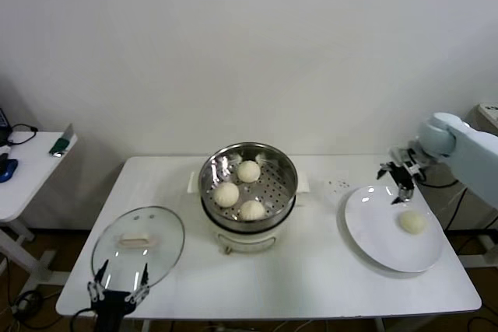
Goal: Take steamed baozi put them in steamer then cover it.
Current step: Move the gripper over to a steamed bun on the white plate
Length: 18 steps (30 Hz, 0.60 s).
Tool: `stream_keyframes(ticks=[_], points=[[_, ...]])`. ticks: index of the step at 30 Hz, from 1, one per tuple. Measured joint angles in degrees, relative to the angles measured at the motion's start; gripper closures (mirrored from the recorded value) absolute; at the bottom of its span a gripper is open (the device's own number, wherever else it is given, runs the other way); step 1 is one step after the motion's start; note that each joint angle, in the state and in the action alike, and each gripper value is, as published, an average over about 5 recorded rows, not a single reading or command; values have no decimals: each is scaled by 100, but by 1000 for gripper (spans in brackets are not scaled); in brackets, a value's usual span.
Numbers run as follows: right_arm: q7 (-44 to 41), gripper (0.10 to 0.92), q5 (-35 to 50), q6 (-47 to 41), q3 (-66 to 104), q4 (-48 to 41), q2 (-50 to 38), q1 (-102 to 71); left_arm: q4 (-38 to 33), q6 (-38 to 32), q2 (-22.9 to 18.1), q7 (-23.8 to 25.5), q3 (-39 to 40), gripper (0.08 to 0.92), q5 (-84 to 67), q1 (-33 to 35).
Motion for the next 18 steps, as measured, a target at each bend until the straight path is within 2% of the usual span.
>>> stream_keyframes(ticks=[18], points=[[-71,203,-879,163,1014,-1074,236,-997,147,-20,0,-2,-48,177,-9,-29]])
